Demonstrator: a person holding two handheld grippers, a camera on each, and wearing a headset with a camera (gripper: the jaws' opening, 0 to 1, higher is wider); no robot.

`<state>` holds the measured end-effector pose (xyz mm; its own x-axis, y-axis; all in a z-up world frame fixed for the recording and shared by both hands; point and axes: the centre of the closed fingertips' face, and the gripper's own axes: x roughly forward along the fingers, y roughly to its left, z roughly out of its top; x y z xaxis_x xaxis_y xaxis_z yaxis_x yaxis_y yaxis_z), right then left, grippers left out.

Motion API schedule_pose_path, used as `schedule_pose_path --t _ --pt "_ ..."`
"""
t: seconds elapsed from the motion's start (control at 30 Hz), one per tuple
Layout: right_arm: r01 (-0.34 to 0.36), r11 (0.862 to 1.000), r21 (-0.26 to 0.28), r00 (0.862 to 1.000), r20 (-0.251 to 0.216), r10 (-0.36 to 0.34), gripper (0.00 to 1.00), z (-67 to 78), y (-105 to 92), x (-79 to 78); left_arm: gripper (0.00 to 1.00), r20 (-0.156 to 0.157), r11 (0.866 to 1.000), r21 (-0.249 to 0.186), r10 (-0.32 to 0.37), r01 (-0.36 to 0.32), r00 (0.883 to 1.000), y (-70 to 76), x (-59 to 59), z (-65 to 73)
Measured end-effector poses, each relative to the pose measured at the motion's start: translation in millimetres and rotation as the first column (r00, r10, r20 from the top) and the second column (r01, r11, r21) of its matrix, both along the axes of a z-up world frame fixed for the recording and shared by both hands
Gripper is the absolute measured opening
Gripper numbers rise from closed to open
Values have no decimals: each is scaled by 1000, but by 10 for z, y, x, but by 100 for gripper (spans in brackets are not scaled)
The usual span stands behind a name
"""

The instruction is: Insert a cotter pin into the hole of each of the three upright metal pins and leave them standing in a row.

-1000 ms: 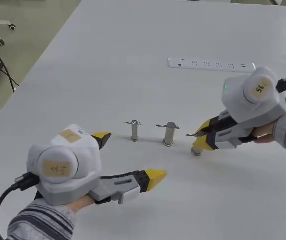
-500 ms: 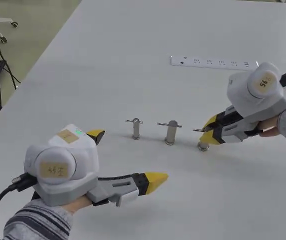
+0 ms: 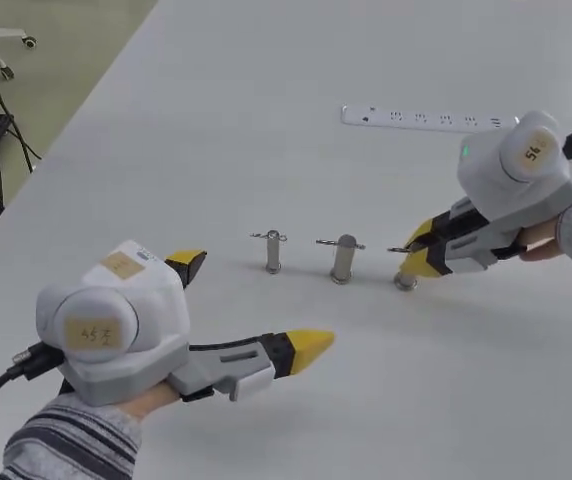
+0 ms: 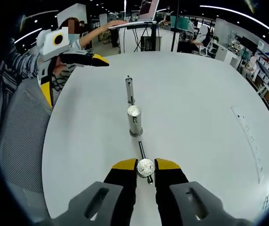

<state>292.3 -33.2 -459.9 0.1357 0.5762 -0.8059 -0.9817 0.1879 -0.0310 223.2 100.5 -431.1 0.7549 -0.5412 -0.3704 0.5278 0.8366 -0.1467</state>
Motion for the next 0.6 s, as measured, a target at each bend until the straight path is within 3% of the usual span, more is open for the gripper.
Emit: schedule_pose_path --t 0.3,0.37,0.6 --pt "-31 999 -9 999 9 31 9 -3 4 -4 99 -10 1000 9 3 -2 1000 10 -14 -29" --pt "-68 997 -22 997 40 69 10 1 7 -5 99 -12 1000 11 2 -2 1000 9 -18 -31" --pt "-51 998 -35 996 72 53 14 21 -1 18 99 -19 1000 20 -2 2 1000 7 -37 -45"
